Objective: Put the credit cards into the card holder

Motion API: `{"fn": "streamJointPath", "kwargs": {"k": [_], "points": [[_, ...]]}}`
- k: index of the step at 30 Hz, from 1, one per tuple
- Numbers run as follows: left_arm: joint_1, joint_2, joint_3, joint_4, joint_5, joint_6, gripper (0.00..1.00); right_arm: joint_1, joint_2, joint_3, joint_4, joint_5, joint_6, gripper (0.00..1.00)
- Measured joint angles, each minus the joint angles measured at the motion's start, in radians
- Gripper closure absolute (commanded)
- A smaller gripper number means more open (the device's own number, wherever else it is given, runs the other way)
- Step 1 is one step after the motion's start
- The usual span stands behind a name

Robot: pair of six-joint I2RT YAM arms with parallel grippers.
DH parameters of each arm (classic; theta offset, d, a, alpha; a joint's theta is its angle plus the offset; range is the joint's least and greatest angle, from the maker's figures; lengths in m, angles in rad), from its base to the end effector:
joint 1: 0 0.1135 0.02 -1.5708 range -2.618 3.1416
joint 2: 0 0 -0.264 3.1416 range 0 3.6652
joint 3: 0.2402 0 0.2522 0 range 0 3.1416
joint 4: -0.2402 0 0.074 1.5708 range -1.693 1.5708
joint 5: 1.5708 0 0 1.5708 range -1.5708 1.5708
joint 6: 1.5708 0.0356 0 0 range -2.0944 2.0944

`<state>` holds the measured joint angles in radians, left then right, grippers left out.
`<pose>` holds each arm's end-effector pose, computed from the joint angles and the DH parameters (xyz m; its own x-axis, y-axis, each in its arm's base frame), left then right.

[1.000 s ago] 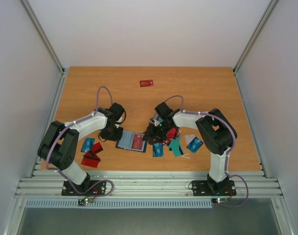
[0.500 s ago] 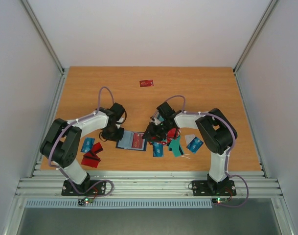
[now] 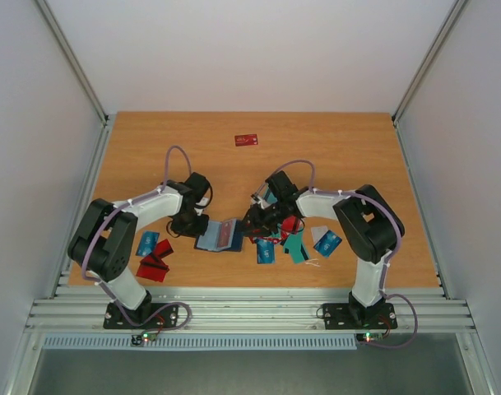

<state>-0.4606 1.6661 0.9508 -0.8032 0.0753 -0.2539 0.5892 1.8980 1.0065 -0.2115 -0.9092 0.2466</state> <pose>0.2453 -0.1247 0.1516 -0.9781 0.2057 -0.0317 0.2077 0.9744 -0.0859 0.2743 0.2171 0.1250 -0.8752 -0.4046 -0.2654 -0.4368 0.4247 0.7930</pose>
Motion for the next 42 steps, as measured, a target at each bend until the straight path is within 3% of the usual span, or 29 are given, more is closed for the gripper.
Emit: {"fn": "streamJointPath", "kwargs": {"k": [16, 30, 42], "points": [[-0.05, 0.016, 0.019, -0.002, 0.012, -0.03, 0.98, 0.033, -0.064, 0.027, 0.04, -0.068, 0.005, 0.65], [-0.074, 0.014, 0.018, 0.029, 0.164, -0.11, 0.98, 0.072, 0.04, 0.121, 0.049, -0.077, 0.007, 0.65], [-0.074, -0.076, -0.071, 0.1, 0.263, -0.204, 0.89, 0.072, 0.148, 0.124, 0.09, -0.083, 0.044, 0.65]]}}
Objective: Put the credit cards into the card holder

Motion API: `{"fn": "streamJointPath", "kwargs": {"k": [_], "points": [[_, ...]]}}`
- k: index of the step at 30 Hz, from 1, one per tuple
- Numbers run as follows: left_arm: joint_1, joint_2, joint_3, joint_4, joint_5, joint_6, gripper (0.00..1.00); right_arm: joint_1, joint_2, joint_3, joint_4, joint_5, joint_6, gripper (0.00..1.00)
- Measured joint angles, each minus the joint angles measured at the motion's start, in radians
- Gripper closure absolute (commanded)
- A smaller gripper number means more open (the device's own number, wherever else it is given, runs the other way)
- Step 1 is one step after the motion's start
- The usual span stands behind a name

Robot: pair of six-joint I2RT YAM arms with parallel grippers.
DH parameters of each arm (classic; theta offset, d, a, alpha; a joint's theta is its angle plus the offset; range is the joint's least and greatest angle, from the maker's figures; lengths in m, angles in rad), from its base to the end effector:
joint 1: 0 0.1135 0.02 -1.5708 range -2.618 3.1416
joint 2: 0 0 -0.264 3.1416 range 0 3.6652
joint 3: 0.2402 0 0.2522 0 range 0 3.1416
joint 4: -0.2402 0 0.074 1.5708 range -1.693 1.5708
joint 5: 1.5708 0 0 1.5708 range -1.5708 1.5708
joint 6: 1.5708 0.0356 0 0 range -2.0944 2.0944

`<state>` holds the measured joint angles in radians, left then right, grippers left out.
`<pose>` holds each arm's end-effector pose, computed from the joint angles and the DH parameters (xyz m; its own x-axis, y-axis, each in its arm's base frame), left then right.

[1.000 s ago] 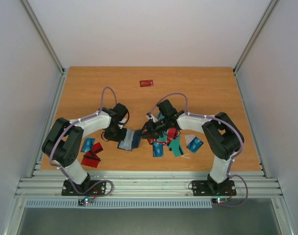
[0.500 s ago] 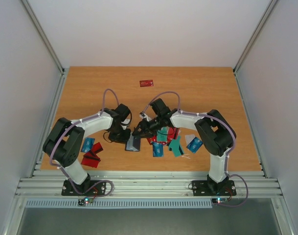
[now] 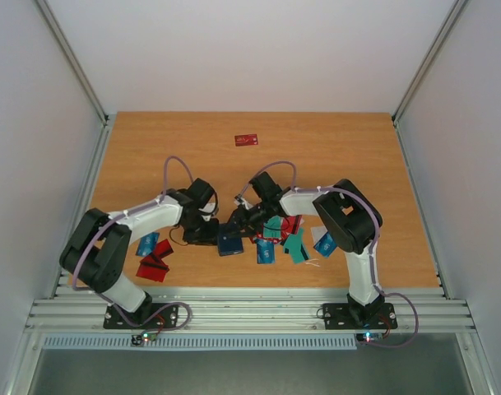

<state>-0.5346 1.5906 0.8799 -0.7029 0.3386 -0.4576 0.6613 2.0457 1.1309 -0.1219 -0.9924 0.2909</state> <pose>0.2236 -0.1461 0.1569 -0.9945 0.1046 0.0045 0.0958 0.9267 -0.3635 0.2857 0.2601 0.1103 -0.8435 -0.4577 -0.2810 -0.4491 0.3142 0.8364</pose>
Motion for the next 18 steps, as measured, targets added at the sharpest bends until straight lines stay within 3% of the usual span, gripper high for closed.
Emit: {"fn": "streamJointPath", "kwargs": {"k": [5, 9, 14, 18], "points": [[-0.001, -0.074, -0.018, -0.009, 0.005, -0.02, 0.67, 0.0, 0.011, 0.012, -0.013, 0.002, -0.01, 0.66], [0.0, -0.166, -0.001, -0.057, -0.004, -0.037, 0.55, 0.0, 0.011, 0.013, -0.022, 0.01, -0.03, 0.66], [0.022, -0.291, 0.027, -0.126, -0.022, -0.036, 0.57, 0.0, 0.011, 0.013, -0.029, 0.013, -0.049, 0.67], [0.056, -0.304, 0.0, -0.141, -0.03, -0.019, 0.61, 0.001, 0.01, 0.031, -0.075, 0.031, -0.082, 0.67]]}}
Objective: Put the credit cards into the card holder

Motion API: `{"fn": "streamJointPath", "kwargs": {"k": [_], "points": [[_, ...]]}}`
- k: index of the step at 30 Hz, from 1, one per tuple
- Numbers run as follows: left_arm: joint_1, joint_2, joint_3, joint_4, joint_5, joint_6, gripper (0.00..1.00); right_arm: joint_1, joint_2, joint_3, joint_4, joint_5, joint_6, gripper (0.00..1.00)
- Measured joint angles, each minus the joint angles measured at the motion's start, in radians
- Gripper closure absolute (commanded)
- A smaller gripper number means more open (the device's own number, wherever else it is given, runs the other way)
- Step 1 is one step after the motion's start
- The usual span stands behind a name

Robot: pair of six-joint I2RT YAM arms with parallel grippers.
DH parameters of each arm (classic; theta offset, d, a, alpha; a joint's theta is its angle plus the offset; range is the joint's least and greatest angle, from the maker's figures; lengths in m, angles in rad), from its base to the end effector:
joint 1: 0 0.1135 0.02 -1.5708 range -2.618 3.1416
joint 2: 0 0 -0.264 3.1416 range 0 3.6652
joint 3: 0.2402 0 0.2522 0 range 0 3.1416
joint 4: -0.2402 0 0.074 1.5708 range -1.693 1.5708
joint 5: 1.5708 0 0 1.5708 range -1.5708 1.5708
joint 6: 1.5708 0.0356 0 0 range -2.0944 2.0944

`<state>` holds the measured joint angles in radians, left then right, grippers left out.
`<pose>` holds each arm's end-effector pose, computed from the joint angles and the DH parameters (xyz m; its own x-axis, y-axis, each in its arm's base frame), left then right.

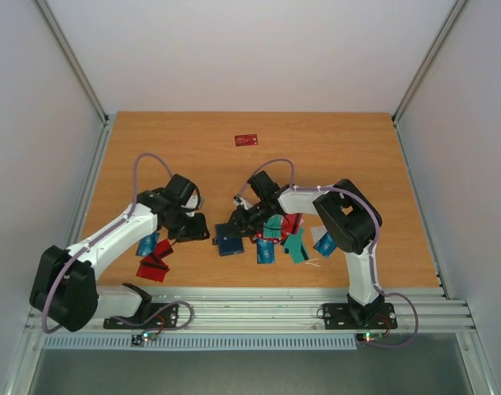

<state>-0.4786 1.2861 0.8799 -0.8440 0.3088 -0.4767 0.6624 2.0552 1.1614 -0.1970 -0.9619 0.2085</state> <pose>0.1979 -0.1149 0.2228 -0.9888 0.0206 -0.1477 0.0788 0.9127 -0.4009 0.2870 0.2609 0.1101 -0.8189 -0.4886 -0.3012 -0.4916 0.3263 0.8074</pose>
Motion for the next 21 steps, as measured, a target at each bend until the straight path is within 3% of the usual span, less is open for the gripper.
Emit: {"fn": "streamJointPath", "kwargs": {"k": [6, 12, 21], "points": [[0.013, 0.077, -0.041, 0.022, 0.026, 0.014, 0.6, 0.004, -0.021, 0.027, -0.106, 0.06, -0.054, 0.67], [0.013, 0.175, -0.023, 0.074, 0.046, 0.021, 0.72, 0.004, -0.022, 0.035, -0.137, 0.067, -0.068, 0.68], [0.013, 0.272, -0.024, 0.147, 0.069, 0.021, 0.72, 0.005, -0.012, 0.053, -0.164, 0.071, -0.068, 0.7]]}}
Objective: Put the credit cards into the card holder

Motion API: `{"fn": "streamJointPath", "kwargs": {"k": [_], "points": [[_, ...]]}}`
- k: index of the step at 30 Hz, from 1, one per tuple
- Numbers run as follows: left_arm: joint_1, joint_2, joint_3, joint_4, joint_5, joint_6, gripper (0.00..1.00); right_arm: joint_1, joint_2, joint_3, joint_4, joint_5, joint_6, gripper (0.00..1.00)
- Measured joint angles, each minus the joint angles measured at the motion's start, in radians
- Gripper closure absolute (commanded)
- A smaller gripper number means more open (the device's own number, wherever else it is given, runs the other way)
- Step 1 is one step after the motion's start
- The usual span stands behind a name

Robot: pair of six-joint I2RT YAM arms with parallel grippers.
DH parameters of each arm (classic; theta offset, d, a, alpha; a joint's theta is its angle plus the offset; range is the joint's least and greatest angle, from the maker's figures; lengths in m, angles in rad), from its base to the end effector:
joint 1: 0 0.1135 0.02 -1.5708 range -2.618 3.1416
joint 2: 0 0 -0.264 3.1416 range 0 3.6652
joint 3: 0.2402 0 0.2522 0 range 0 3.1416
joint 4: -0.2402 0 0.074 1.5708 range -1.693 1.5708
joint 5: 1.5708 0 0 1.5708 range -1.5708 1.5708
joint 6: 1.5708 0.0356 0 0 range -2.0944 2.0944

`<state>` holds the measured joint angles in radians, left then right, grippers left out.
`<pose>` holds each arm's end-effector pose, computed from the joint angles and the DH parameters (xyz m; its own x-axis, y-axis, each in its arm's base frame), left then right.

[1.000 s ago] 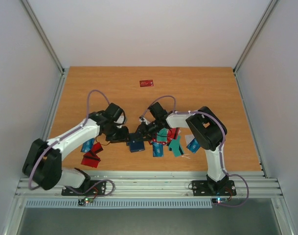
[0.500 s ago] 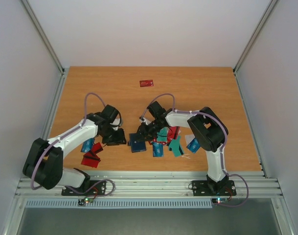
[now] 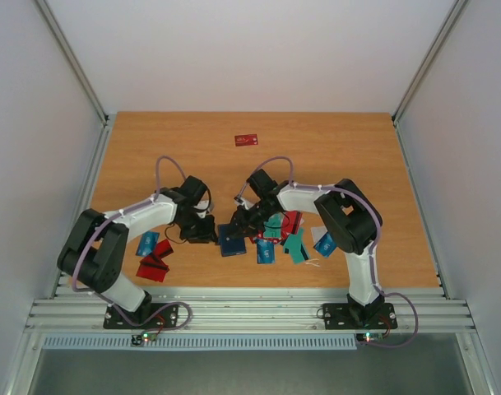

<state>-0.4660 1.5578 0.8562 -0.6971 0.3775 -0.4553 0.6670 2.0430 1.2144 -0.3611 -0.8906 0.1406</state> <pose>0.2270 -0.1289 0.1597 -0.9990 0.0449 0.0059 0.0387 0.9151 -0.4015 0.2859 0.2604 0.1192 -0.8085 -0.5244 -0.2671 -0.5080 0.3926 0.7667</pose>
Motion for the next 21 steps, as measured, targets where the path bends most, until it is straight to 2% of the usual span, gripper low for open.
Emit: {"fn": "streamJointPath", "kwargs": {"k": [9, 21], "points": [[-0.011, 0.06, 0.0, 0.083, 0.085, 0.0, 0.71, 0.0, 0.016, 0.023, -0.03, -0.012, 0.0, 0.71], [-0.022, 0.074, 0.009, 0.094, 0.093, -0.009, 0.73, 0.0, 0.02, 0.027, -0.035, -0.015, 0.001, 0.71]]}}
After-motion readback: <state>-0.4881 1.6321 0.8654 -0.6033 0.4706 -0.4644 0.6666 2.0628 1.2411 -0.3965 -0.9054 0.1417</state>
